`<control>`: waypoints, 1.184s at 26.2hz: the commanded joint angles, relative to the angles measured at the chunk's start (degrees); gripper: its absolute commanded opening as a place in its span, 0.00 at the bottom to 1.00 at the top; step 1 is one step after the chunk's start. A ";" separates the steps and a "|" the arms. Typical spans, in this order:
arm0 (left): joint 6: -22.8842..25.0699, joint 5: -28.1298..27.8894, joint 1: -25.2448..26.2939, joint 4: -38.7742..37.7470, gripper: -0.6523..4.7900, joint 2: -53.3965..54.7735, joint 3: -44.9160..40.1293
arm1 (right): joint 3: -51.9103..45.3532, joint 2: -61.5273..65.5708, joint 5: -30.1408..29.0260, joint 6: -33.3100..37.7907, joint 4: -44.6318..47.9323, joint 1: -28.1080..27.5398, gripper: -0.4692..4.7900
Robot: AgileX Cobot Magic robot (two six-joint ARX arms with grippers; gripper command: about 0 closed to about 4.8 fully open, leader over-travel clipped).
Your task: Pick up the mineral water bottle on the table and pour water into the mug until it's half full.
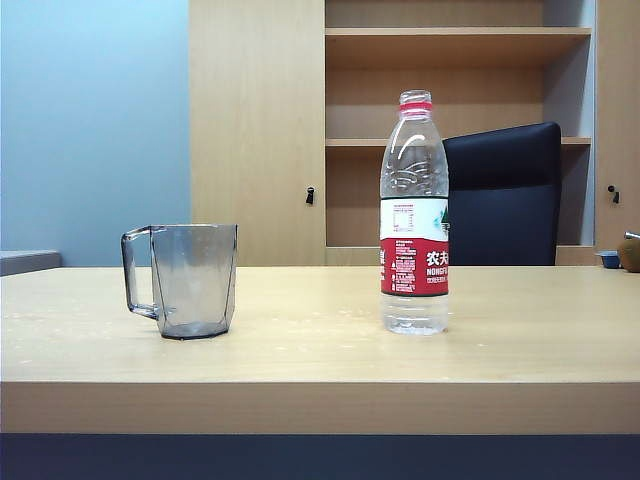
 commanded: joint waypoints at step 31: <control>-0.50 25.77 0.00 -5.81 0.12 26.03 12.33 | 10.40 88.52 2.10 -14.71 69.75 27.82 1.00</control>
